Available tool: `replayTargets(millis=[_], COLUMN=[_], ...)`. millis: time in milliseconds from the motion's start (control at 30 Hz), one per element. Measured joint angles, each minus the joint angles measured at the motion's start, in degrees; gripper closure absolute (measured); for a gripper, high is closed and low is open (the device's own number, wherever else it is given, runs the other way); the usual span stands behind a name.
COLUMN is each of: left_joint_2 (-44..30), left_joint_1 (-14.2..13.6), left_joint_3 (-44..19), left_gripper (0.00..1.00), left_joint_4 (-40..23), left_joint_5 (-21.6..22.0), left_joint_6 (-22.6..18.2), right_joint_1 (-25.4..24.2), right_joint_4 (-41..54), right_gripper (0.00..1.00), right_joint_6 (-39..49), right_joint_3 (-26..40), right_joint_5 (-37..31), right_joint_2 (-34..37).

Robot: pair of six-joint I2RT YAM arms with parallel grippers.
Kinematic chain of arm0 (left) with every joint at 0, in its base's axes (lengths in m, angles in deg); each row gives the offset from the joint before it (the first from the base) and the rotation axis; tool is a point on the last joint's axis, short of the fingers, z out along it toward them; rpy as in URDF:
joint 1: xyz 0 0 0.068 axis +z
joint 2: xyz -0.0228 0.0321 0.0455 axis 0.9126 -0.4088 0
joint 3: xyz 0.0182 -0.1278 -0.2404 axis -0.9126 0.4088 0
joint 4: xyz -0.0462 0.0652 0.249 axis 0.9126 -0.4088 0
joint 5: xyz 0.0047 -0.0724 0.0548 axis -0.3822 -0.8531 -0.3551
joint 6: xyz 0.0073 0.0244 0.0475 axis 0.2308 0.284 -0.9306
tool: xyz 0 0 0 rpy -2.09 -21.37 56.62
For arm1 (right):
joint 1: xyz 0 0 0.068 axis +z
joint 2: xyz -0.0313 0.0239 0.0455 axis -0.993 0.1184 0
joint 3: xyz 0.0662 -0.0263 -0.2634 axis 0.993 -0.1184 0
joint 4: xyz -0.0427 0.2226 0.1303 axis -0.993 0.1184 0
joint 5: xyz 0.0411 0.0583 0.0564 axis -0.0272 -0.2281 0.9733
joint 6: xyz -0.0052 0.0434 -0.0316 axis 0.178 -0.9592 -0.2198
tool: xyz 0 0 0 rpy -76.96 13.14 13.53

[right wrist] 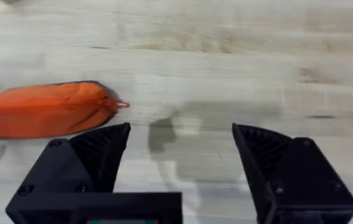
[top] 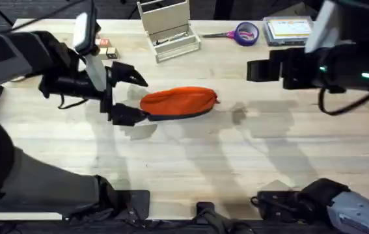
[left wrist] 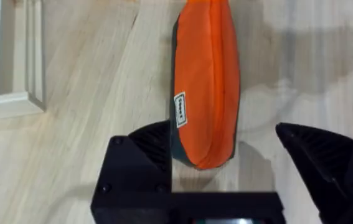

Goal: Unzip the bag, pick up the pens from the table one at a time and place them inside, then zip the bag closed.

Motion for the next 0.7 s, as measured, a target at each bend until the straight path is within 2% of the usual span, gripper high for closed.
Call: replayTargets(millis=[200,300,533,700], left_joint_2=[6.75,11.42,22.17,30.78], left_joint_1=[0.0,0.0,0.0,0.0], left_joint_3=[-6.93,-9.62,-10.88,-10.88], left_gripper=[0.006,0.006,0.004,0.005], left_joint_4=[-9.12,-11.78,-12.3,-12.33], left_joint_5=[0.12,1.36,6.49,10.58], left_joint_6=[0.08,1.84,14.02,24.65], right_joint_1=[0.0,0.0,0.0,0.0], right_joint_4=[2.66,4.22,4.63,4.68], right_gripper=[0.004,0.004,0.004,0.004], right_joint_6=[2.63,2.97,3.19,3.19], right_joint_3=[0.0,0.0,0.0,0.0], right_joint_5=[2.68,3.03,3.03,3.05], right_joint_2=[-7.36,-10.94,-17.41,-19.32])
